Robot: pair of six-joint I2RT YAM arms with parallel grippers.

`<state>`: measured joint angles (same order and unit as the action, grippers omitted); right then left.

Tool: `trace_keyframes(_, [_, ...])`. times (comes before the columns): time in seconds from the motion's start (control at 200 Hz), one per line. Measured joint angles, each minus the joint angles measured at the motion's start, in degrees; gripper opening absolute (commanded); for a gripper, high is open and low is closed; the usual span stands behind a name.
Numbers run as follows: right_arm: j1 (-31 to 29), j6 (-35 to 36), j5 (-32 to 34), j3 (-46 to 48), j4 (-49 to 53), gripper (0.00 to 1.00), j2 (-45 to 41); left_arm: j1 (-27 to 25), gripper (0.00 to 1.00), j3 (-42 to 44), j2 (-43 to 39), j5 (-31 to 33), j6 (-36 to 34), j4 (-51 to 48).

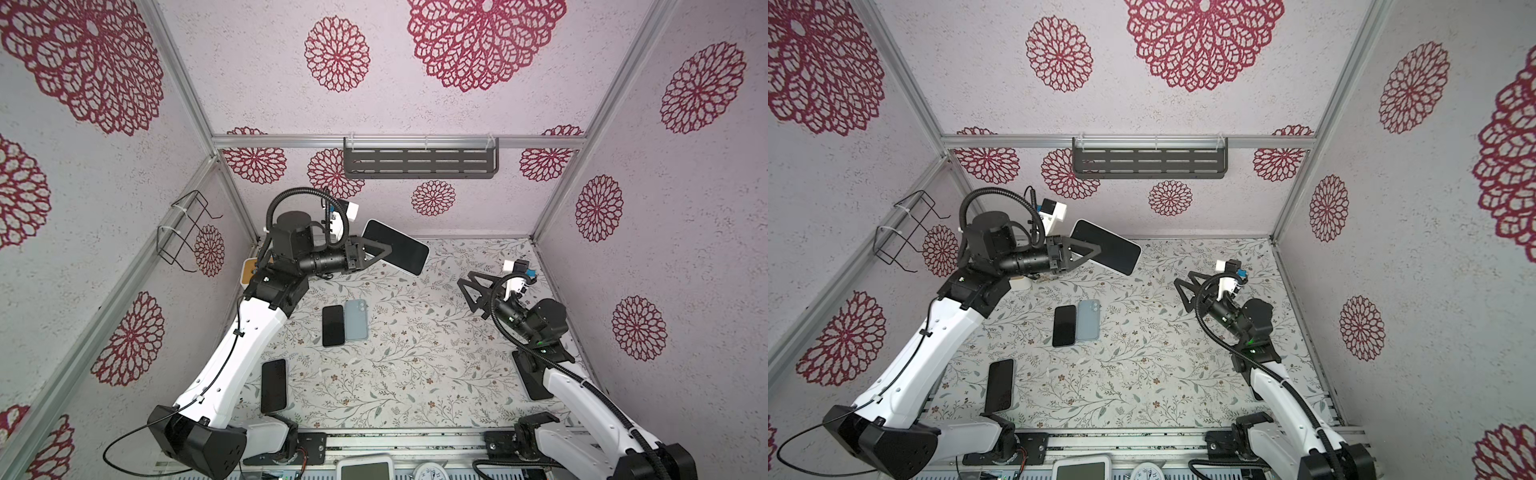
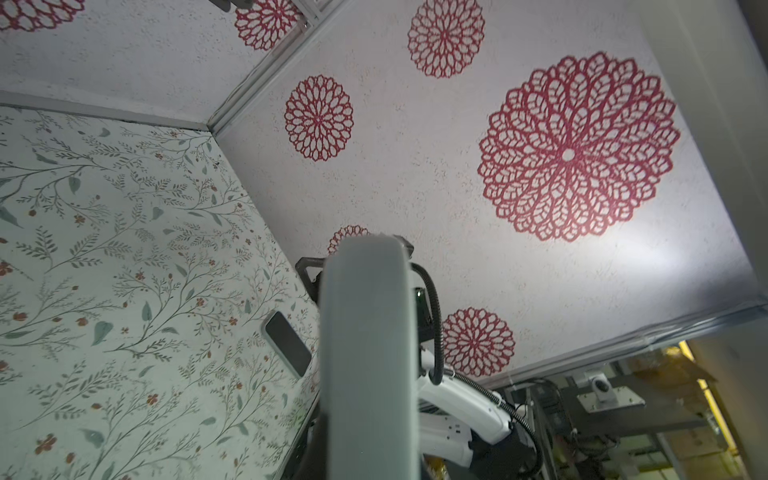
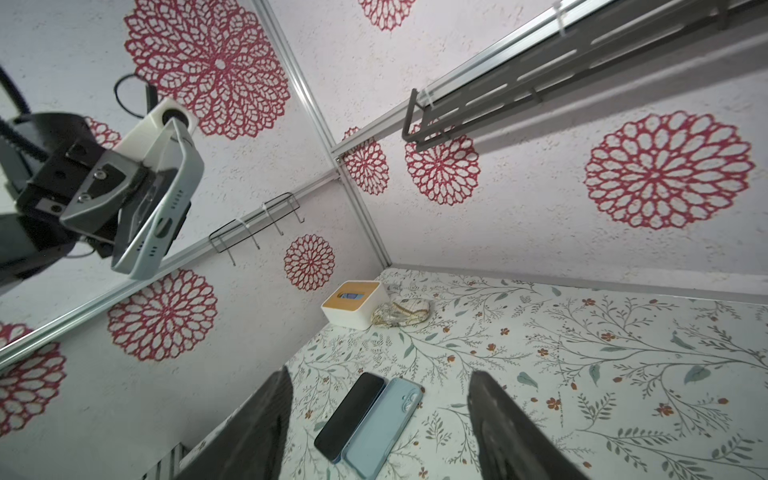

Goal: Take the phone out of the phone case

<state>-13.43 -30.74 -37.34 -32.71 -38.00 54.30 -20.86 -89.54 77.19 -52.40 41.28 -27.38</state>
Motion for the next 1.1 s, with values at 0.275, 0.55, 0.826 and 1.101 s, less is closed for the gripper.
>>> trace_keyframes(0.275, [0.02,7.32,-13.25,-12.09,14.6,0.72,2.82,-1.7,0.0,-15.23,10.95,1.99,-31.06,-36.22])
trace_keyframes(0.55, [-1.84,9.77,-21.44,-13.55,18.29,0.7,10.29,-9.46,0.0,-17.77,13.6,8.5,-43.08,-47.5])
trace_keyframes(0.826, [-6.23,13.33,-21.49,-13.44,20.33,0.69,11.26,-10.8,0.0,-18.36,15.56,8.61,-46.9,-48.19])
trace_keyframes(1.101, [-10.95,16.24,-21.46,-14.82,20.87,0.66,14.6,-12.37,0.0,-18.8,17.57,9.64,-48.63,-48.68])
